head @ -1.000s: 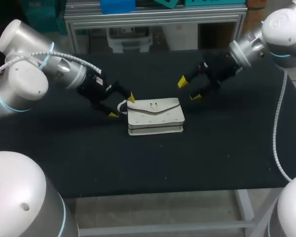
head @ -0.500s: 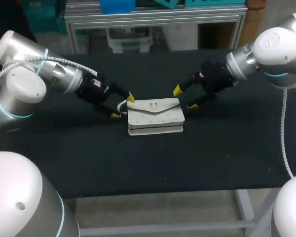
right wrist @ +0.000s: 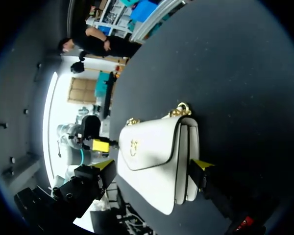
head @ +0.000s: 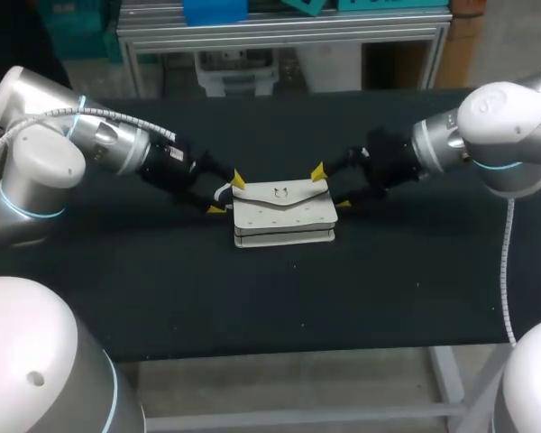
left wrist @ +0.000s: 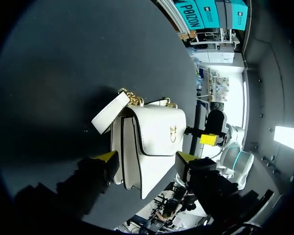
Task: Pick up the bag, open it, inspect its contents, close it, and place it on the opposite side
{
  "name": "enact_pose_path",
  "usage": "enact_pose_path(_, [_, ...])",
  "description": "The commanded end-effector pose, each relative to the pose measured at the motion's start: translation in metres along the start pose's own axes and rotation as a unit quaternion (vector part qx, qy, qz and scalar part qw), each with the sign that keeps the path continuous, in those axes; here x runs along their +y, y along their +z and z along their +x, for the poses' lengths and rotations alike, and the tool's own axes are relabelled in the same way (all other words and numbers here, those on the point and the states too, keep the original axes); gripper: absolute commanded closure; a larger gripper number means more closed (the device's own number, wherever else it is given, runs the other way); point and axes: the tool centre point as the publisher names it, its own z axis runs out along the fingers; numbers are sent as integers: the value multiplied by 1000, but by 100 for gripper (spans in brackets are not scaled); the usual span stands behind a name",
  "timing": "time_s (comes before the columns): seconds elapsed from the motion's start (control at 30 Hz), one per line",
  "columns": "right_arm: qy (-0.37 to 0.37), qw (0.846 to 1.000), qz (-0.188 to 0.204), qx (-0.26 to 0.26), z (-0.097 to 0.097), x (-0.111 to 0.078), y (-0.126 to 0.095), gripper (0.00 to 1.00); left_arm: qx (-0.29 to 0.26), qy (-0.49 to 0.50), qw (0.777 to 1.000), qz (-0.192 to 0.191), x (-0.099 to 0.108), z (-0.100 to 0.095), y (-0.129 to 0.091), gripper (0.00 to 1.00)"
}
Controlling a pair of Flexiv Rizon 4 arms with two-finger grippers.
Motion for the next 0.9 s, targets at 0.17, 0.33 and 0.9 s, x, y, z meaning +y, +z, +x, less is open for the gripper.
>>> enact_pose_path(0.17, [0,1000,9,19,-2,10,6,0,6,1,1000,-23,1,0,11,28])
enact_pose_path(0.33, [0,999,17,31,-4,13,12,5,10,5,1000,-26,4,1,17,34])
enact_pose_path(0.9, [6,999,32,44,-8,25,22,100,5,9,1000,-26,2,0,32,63])
